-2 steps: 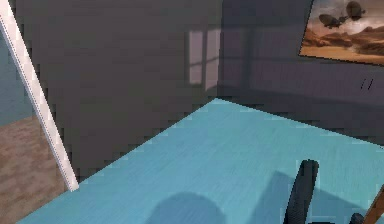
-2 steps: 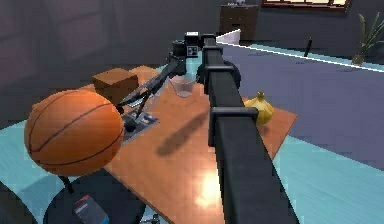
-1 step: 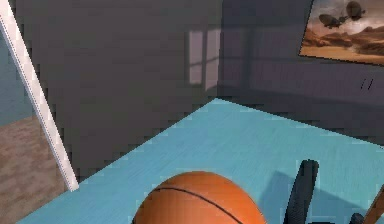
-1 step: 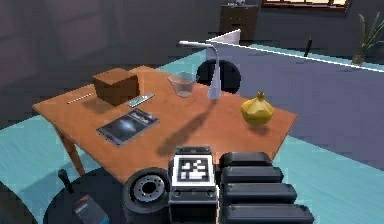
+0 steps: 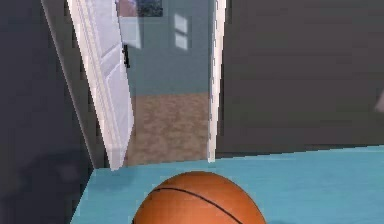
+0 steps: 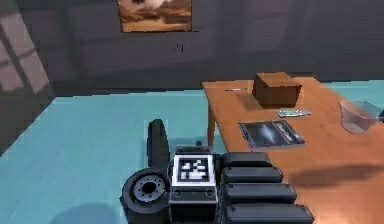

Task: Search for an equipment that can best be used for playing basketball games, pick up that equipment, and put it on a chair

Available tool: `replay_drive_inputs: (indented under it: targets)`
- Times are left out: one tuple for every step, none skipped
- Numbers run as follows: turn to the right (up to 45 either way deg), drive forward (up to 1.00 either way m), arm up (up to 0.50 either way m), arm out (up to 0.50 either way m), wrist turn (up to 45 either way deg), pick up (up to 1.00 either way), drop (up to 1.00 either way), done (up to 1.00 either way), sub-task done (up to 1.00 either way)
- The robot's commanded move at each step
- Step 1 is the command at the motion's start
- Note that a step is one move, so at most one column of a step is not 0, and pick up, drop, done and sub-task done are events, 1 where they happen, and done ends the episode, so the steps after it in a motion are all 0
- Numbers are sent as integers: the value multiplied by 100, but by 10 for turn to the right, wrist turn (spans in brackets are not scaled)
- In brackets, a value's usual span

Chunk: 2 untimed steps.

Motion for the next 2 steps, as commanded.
replay_drive_inputs:
  targets:
    - [-60, 0, 0, 0, 0, 0, 0, 0, 0]
    - [0, 30, 0, 0, 0, 0, 0, 0, 0]
